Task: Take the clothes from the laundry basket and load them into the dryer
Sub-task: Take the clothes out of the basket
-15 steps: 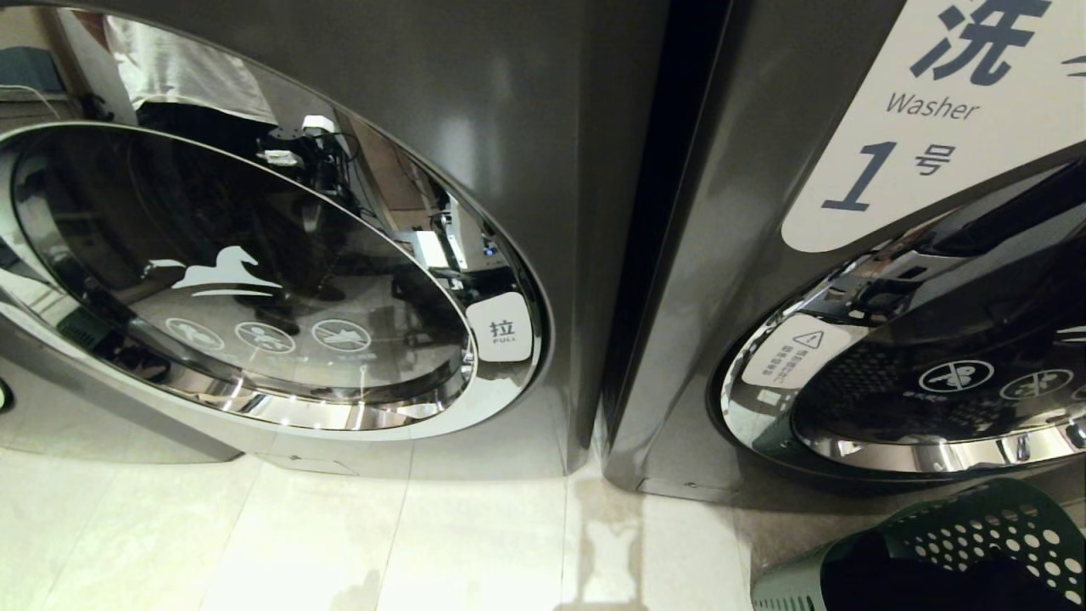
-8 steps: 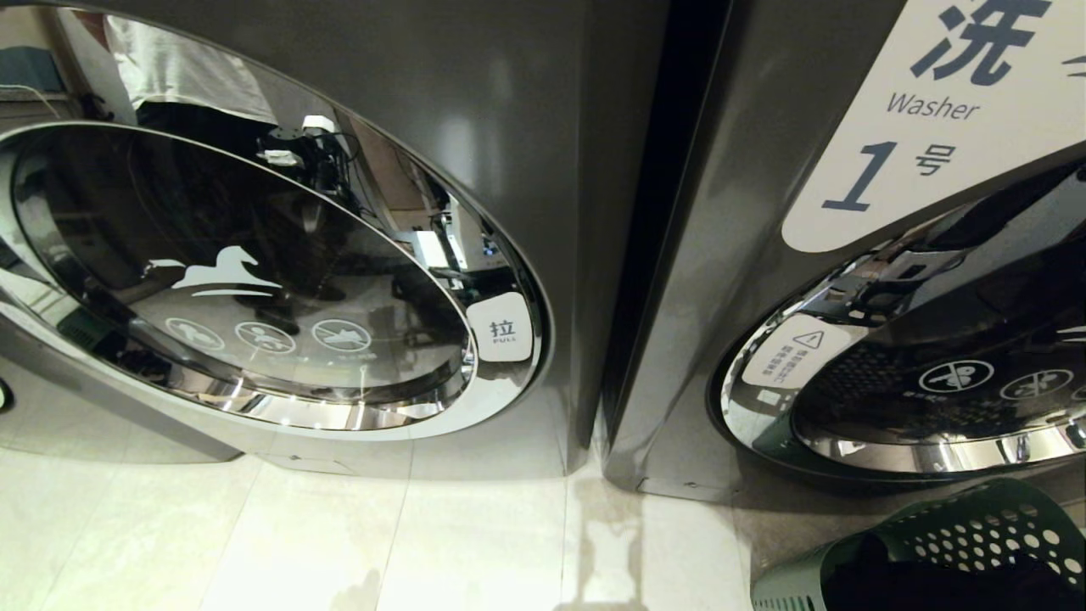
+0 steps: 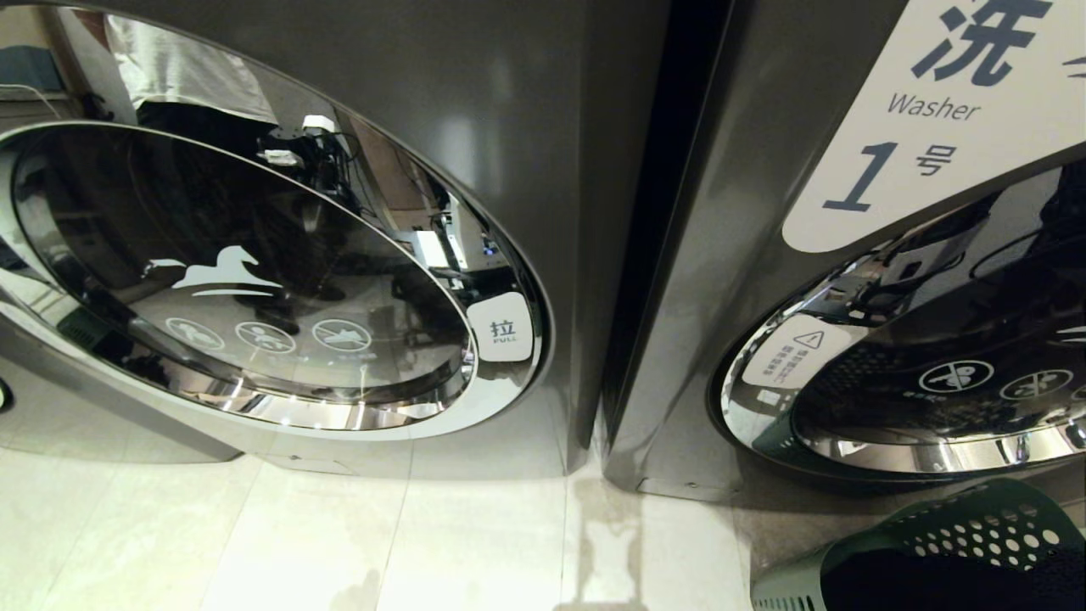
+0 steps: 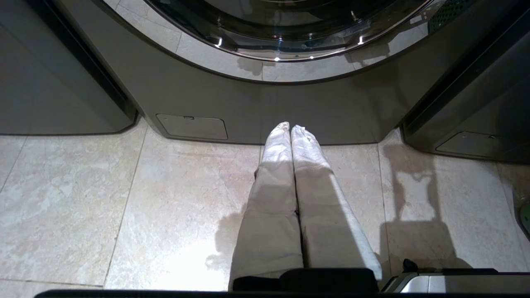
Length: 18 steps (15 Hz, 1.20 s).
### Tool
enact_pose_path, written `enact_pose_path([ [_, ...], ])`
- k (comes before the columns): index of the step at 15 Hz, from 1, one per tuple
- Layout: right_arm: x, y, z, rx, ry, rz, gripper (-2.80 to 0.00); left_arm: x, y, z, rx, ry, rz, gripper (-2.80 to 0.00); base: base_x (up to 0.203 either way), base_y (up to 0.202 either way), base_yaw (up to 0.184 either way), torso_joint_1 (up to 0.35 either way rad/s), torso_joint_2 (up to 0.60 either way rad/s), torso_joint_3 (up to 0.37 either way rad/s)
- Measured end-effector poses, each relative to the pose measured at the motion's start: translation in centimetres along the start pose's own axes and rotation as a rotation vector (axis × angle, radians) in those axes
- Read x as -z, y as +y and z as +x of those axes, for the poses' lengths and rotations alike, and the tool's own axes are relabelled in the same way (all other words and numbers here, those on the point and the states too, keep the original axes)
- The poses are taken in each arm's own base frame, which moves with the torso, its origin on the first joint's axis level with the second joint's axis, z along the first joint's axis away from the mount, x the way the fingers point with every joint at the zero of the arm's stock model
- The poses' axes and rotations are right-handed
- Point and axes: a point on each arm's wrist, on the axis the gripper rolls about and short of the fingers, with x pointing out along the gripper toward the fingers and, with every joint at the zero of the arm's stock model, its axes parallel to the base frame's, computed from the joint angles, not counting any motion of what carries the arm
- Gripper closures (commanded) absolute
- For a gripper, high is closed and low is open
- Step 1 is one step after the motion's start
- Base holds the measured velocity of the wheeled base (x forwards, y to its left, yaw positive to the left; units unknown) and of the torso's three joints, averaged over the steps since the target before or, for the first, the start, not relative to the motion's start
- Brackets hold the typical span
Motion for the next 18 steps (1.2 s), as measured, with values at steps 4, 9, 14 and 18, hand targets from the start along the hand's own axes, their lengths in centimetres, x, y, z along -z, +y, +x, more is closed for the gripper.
enact_pose_path([
  [4, -1.4, -0.2, -1.6, 0.052, -0.094, 0.052, 0.0, 0.0, 0.0, 0.0, 0.0, 0.0, 0.0, 0.0, 0.0, 0.0, 0.0, 0.0, 0.0, 0.0],
  [9, -2.1, 0.6, -2.6, 0.051, -0.158, 0.129, 0.0, 0.0, 0.0, 0.0, 0.0, 0.0, 0.0, 0.0, 0.0, 0.0, 0.0, 0.0, 0.0, 0.0],
  [14, -3.1, 2.3, -3.4, 0.073, -0.202, 0.134, 0.0, 0.0, 0.0, 0.0, 0.0, 0.0, 0.0, 0.0, 0.0, 0.0, 0.0, 0.0, 0.0, 0.0],
  [18, -3.2, 4.8, -4.5, -0.011, -0.274, 0.001, 0.0, 0.0, 0.0, 0.0, 0.0, 0.0, 0.0, 0.0, 0.0, 0.0, 0.0, 0.0, 0.0, 0.0],
])
